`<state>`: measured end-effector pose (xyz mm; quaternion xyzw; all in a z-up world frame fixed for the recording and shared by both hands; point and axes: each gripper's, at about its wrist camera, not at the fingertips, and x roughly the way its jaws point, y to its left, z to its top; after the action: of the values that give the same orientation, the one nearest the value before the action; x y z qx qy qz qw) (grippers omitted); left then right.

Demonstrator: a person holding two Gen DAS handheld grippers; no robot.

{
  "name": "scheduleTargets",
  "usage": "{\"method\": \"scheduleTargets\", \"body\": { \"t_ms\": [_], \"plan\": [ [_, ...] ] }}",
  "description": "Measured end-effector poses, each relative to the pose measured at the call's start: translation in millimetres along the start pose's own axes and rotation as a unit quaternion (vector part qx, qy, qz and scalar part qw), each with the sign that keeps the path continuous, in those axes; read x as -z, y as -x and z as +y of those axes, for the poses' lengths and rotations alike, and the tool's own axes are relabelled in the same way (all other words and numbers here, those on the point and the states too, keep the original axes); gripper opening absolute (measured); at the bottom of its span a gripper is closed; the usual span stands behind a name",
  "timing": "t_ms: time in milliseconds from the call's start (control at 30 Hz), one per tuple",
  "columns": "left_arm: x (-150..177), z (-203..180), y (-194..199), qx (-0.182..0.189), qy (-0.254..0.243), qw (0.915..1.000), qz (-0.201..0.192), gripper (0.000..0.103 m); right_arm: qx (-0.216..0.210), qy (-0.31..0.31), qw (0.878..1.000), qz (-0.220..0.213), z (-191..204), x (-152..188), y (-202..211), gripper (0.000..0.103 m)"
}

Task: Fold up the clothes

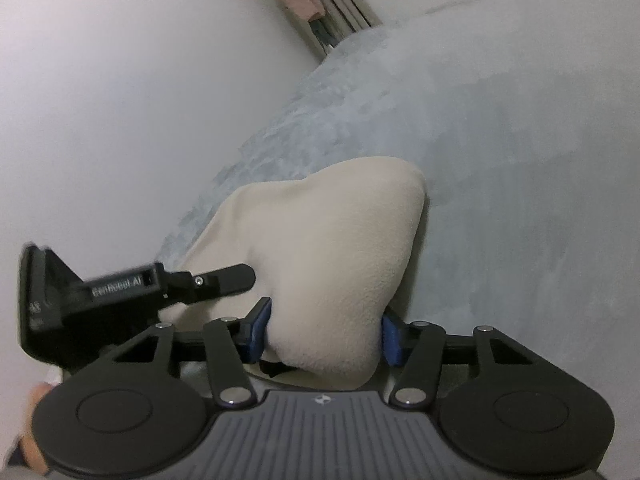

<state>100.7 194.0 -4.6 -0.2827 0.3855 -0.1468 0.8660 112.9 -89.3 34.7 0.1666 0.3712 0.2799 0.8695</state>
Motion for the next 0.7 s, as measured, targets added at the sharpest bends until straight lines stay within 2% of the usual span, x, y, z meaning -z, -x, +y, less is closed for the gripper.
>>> {"method": "scheduleTargets", "body": {
  "t_ms": [267, 500, 700],
  "plan": [
    [-2.1, -17.1, 0.3, 0.011, -0.017, 0.9998, -0.009, 0.039, 0.052, 0.083, 0.995, -0.036, 22.4, 2.8, 19.7, 0.051],
    [-8.0, -37.4, 5.8, 0.003, -0.051, 0.9984, -0.023, 0.038, 0.058, 0.099, 0.992, -0.06, 28.3, 3.4, 33.0, 0.051],
    [-9.7, -46.4, 19.2, -0.025, -0.08, 0.9959, -0.036, 0.038, 0.05, 0.101, 0.991, -0.065, 33.5, 6.6, 30.0, 0.051]
  ]
}}
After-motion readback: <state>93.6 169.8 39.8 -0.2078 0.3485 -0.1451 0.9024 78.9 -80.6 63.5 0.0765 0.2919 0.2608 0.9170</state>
